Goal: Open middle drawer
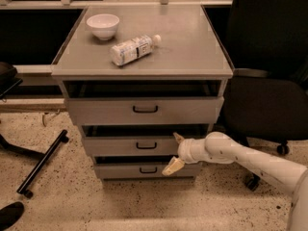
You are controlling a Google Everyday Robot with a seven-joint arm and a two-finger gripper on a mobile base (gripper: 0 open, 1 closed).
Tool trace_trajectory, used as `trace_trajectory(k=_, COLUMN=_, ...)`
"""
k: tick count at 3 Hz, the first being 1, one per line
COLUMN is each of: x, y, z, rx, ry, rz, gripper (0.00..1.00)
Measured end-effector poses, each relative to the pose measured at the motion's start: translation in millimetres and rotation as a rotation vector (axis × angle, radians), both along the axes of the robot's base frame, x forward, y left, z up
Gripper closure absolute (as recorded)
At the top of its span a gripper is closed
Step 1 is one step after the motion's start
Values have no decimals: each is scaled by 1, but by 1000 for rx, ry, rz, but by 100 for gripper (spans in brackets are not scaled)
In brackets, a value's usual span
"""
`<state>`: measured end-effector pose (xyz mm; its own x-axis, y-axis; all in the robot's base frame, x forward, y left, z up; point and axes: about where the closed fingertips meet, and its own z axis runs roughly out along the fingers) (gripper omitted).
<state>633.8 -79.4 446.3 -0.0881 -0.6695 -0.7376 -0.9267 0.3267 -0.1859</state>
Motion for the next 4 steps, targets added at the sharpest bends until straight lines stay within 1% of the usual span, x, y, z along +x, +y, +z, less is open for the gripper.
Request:
trace_trajectory(k=1, x=13, y=12, z=-11, rx=-5, ry=-54, rz=5, gripper=0)
trace_trajectory(k=2, x=24, y=25, z=-6, rx=-3, ry=-110, rz=-1, gripper=0)
trace_trajectory(k=3, x=36, y=42, z=13, rx=-30, ry=-158, rz=24, gripper=0)
trace_trajectory(k=4, x=43, y=50, z=13, rx=-70, ry=-128, rz=30, gripper=0)
